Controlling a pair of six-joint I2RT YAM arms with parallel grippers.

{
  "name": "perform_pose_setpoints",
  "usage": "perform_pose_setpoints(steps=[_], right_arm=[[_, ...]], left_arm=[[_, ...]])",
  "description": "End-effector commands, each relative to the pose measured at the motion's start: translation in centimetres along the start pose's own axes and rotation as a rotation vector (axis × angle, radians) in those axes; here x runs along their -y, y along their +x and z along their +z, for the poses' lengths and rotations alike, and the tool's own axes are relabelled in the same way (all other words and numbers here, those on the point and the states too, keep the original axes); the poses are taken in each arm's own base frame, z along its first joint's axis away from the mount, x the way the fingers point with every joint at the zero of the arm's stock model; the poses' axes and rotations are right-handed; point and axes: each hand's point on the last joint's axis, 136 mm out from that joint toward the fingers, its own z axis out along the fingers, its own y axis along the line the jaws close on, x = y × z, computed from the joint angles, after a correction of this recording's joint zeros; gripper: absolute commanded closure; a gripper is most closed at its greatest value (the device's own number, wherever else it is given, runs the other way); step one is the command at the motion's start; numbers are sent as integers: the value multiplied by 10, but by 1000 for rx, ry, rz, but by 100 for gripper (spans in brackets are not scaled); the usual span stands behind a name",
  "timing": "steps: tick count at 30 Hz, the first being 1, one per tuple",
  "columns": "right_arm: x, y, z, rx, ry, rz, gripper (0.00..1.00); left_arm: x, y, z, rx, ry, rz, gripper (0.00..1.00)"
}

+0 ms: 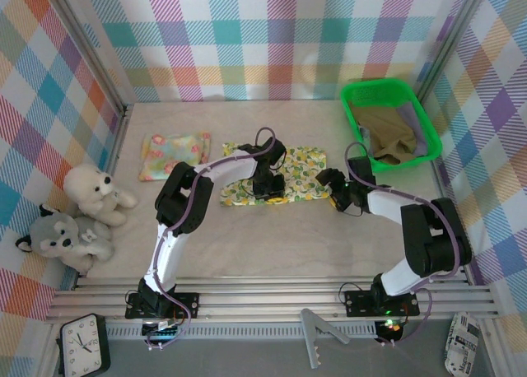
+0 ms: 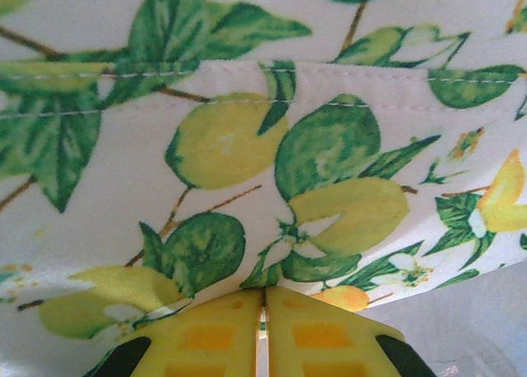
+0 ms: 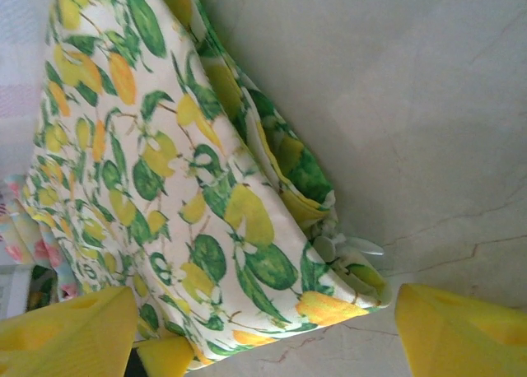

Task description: Fold and stack the skirts

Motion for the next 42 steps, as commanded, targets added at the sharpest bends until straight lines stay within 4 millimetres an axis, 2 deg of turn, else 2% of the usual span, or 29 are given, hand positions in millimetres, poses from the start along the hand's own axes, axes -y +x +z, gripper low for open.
perform_pose_setpoints(steps=[1, 8, 16, 28, 31, 33, 34, 36, 38, 40, 42], right_arm=[[4, 3, 8, -2, -11, 5, 23], [-2, 2, 14, 20, -77, -11, 29], [-23, -6, 0, 85, -167, -53, 33], [-13, -6, 6, 92, -136, -51, 32], [-14, -8, 9, 100, -154, -43, 36], [-14, -10, 10, 110, -160, -37, 41], [-13, -11, 11, 116, -156, -35, 47], [-6, -13, 12, 133, -129, -14, 66], [6, -14, 13, 152, -92, 10, 86], [12, -14, 13, 161, -70, 8, 96], [16, -13, 14, 155, -53, 1, 100]], left_arm=[[-19, 14, 15, -41, -64, -27, 89], [-19, 13, 13, -37, -69, -23, 89], [-19, 14, 11, -42, -67, -21, 89], [-18, 15, 11, -47, -64, -16, 88], [-16, 15, 11, -54, -60, -15, 88], [-13, 16, 8, -61, -45, -14, 88], [-7, 16, 5, -70, -14, -13, 87], [11, 15, -10, -79, 82, -18, 82], [24, 8, -34, -34, 150, -14, 73], [22, -3, -57, 32, 154, -14, 67], [8, -16, -77, 103, 141, -35, 63]])
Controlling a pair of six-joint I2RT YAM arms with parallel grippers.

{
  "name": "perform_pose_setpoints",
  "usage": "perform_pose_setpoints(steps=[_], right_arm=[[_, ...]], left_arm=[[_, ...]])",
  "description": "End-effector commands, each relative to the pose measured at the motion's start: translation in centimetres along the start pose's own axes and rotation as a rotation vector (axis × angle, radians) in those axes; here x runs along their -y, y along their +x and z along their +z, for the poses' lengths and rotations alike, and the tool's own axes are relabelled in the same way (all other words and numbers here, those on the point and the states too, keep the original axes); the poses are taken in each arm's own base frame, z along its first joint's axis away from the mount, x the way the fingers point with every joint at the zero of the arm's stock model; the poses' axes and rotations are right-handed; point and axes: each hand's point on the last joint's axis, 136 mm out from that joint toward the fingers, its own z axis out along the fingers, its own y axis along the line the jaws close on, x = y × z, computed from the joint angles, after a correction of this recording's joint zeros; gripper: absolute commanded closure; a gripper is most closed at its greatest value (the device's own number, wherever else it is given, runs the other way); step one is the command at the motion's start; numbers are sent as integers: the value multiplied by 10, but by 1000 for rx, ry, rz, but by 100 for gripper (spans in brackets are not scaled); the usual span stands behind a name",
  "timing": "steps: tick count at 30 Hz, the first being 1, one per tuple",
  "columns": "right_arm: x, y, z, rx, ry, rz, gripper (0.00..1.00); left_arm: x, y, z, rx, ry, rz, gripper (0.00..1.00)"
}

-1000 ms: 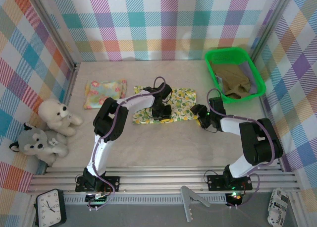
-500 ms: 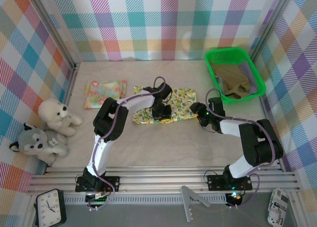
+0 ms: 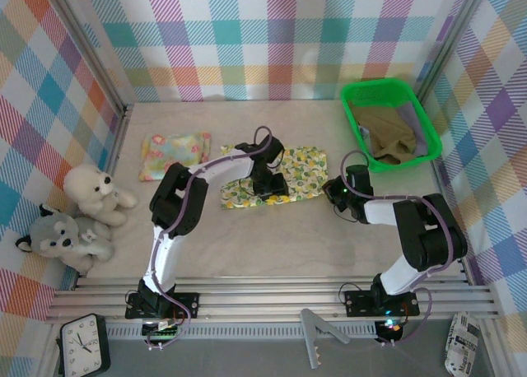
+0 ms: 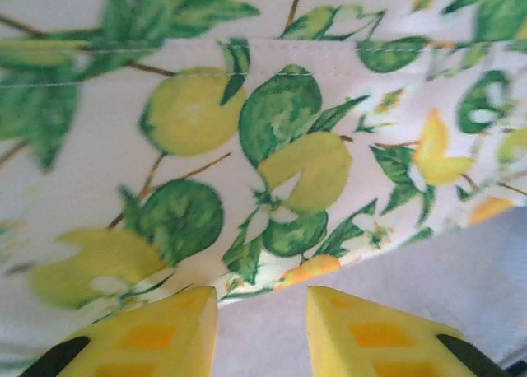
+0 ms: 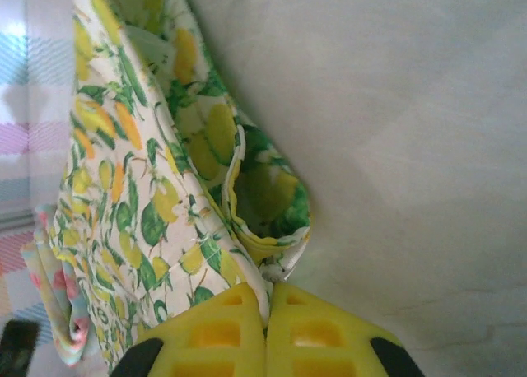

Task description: Fold and stack the skirts

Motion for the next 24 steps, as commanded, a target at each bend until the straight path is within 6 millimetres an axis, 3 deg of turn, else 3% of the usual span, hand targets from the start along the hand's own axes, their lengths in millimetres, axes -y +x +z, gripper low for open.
perform_pose_setpoints(steps=[1, 8, 11, 18, 22, 24], right_arm=[[14, 1, 2, 13, 50, -5, 100], [18, 2, 2, 7, 74, -11, 100], [17, 0, 0, 9, 83, -24, 100], [-3, 0, 3, -34, 47, -104, 100], [-23, 7, 12, -113, -7, -165, 88], [-20, 7, 14, -120, 13, -160, 82]], left_arm=[[-7, -25, -61, 153, 31, -21, 62], [-114, -54, -84, 236, -149, -200, 62], [-144, -61, -87, 256, -206, -231, 62], [-167, -69, -56, 202, -265, -236, 66], [-178, -63, -42, 177, -288, -265, 67], [-181, -61, -40, 180, -293, -273, 70]])
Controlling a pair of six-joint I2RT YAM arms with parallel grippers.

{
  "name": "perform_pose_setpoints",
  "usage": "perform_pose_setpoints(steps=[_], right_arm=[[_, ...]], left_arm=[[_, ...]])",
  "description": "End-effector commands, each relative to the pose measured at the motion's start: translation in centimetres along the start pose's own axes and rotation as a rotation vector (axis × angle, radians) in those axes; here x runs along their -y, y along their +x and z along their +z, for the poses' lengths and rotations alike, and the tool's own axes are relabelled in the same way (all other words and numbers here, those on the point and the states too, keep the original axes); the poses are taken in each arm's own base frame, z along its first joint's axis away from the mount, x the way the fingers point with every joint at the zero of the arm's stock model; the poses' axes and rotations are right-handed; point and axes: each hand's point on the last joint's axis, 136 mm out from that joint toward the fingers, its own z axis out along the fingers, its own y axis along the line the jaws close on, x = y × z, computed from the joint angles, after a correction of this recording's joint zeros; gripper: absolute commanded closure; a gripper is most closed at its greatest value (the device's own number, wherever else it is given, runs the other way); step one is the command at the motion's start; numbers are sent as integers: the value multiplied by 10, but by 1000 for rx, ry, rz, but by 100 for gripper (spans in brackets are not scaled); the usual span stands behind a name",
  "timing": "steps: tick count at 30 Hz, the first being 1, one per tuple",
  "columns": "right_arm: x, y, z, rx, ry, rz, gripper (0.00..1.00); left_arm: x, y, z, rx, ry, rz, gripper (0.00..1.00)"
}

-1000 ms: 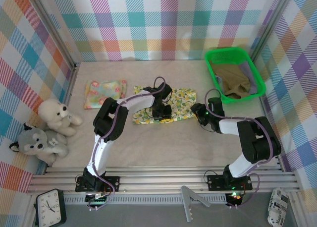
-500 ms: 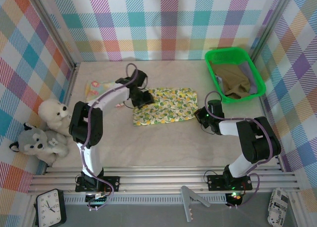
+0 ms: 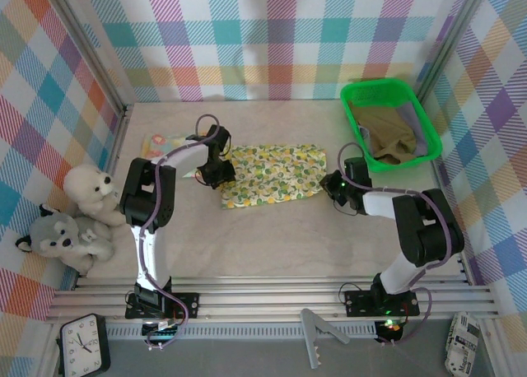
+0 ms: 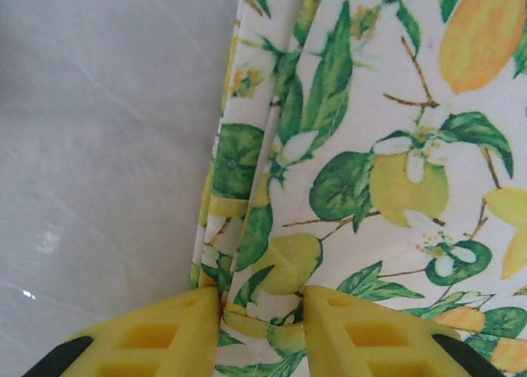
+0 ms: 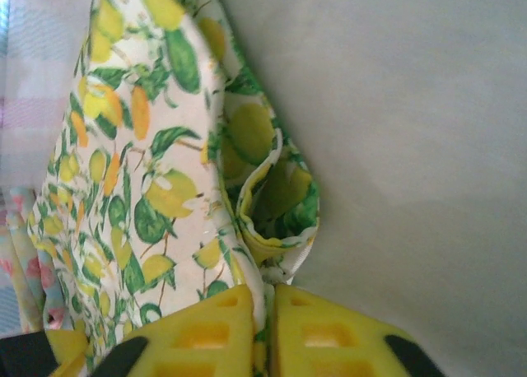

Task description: Fold and stack the skirts

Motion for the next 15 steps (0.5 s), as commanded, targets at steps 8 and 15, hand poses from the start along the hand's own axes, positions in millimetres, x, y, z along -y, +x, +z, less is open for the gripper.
perform_pose_setpoints(steps=[8, 15], right_arm=[[14, 8, 11, -46, 62, 18, 71], [-9, -13, 8, 39, 6, -62, 89]], left_arm=[[-26, 12, 16, -8, -81, -23, 96], [-26, 19, 18, -31, -63, -28, 96]])
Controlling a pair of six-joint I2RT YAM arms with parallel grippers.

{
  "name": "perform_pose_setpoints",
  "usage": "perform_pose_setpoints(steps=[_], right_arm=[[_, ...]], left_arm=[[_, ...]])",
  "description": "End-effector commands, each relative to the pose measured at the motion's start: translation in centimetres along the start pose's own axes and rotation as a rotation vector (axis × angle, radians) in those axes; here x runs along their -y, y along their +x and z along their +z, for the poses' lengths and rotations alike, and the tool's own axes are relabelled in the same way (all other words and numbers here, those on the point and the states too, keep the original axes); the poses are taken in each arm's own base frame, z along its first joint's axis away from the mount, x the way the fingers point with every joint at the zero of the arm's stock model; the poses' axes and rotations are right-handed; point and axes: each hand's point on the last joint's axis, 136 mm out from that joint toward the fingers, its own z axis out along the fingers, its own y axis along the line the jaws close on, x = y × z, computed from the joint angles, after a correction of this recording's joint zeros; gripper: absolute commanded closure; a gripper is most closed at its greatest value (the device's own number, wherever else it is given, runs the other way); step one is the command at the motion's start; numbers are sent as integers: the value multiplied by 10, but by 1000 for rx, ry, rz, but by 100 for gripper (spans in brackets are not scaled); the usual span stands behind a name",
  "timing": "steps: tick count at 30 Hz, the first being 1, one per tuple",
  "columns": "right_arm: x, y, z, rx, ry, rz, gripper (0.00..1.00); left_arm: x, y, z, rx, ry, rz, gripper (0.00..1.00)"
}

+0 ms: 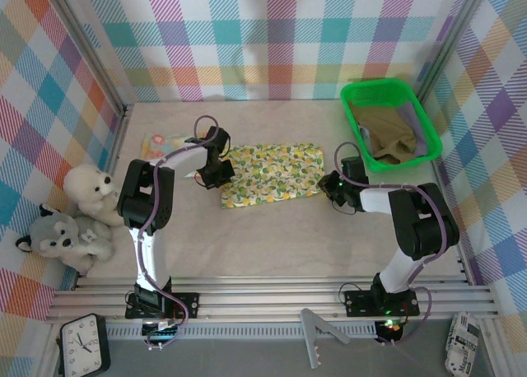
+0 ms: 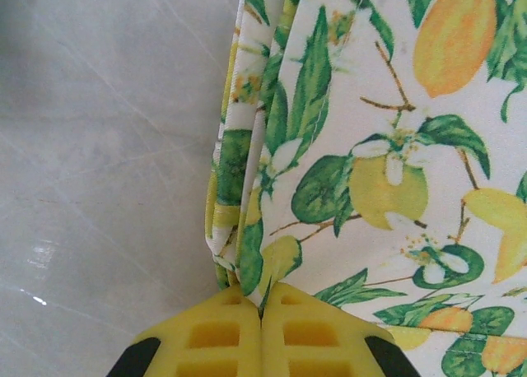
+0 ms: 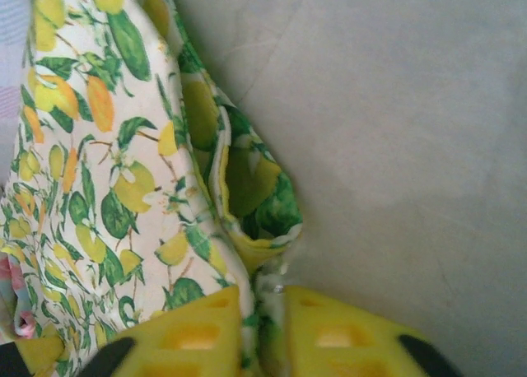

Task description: Fold and stack the skirts

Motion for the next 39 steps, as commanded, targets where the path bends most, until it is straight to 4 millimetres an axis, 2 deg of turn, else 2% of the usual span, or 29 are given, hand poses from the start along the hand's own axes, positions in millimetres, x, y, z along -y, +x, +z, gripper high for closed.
perform_pose_setpoints(steps=[1, 5, 7, 9, 12, 15, 18, 22, 26, 30, 33, 37, 39], right_arm=[[-28, -17, -3, 59, -61, -85, 93], [-67, -22, -10, 80, -107, -281, 100], [-88, -17, -13, 76, -102, -436, 100], [-114, -3, -13, 56, -101, -629, 100], [-147, 29, -8, -13, -99, -922, 100], [-176, 69, 2, -111, -139, -1171, 100], [-196, 122, 13, -231, -214, -1369, 100], [-203, 169, 28, -371, -273, -1493, 100], [-205, 192, 43, -445, -284, -1502, 100], [-208, 190, 56, -436, -223, -1450, 100], [-207, 189, 58, -443, -202, -1431, 99], [-199, 187, 58, -459, -159, -1429, 95], [-198, 191, 53, -493, -170, -1418, 89]], left_arm=[[-22, 22, 17, -73, -64, -16, 96], [-20, 23, 17, -79, -50, -16, 96], [-18, 23, 17, -81, -44, -15, 96], [-14, 22, 17, -88, -19, -20, 96], [-11, 20, 14, -90, 2, -28, 96], [-10, 19, 13, -91, 21, -35, 95], [-10, 17, 13, -99, 44, -51, 95], [-13, 18, 14, -108, 69, -76, 95], [-15, 19, 15, -116, 86, -92, 95], [-18, 21, 13, -117, 89, -100, 95], [-17, 20, 9, -108, 93, -100, 93], [-22, 13, -5, -82, 69, -90, 80], [-24, 9, -17, -63, 69, -93, 76]])
